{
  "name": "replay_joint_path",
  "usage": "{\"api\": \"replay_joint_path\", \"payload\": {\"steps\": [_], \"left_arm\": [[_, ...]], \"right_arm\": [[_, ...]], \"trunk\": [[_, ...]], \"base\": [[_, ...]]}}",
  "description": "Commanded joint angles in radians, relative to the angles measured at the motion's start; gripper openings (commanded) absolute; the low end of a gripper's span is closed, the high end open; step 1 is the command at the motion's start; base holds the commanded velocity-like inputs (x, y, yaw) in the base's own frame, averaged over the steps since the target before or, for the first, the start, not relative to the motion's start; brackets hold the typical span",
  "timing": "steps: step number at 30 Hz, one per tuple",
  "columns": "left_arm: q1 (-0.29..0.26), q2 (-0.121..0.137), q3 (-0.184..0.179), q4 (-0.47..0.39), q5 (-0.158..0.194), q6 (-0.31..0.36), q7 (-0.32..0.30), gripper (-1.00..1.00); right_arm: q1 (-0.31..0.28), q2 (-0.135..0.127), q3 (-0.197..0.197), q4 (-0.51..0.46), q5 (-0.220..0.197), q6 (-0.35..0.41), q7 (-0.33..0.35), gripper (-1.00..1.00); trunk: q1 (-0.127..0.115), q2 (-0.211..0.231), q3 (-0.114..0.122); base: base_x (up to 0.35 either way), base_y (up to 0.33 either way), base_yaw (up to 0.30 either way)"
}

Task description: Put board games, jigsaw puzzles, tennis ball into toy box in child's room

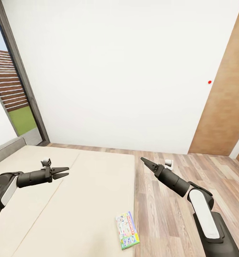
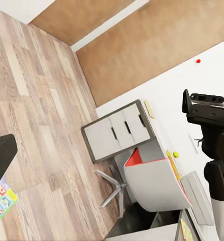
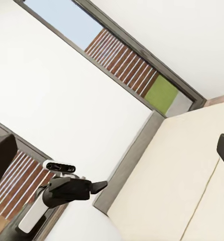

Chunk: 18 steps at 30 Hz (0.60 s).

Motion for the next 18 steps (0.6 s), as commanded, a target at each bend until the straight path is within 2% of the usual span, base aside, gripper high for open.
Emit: {"api": "replay_joint_path", "payload": {"steps": [1,12,18], "left_arm": [[-0.001,0.0,-0.001,0.0,0.003,0.009,-0.001,1.0],[-0.001,0.0,-0.001,0.0,0.003,0.009,-0.001,1.0],[-0.001,0.0,-0.001,0.0,0.003,0.009,-0.001,1.0]], "right_arm": [[-0.001,0.0,-0.001,0.0,-0.002,0.007,0.001,1.0],[-0.001,0.0,-0.001,-0.001,-0.002,0.007,0.001,1.0],[-0.001,0.0,-0.001,0.0,-0.002,0.007,0.001,1.0]], "trunk": [[0.001,-0.002,-0.001],[0.001,-0.002,0.017],[0.001,-0.002,0.027]], "base": [[0.0,0.0,0.061],[0.0,0.0,0.062],[0.0,-0.088,0.062]]}}
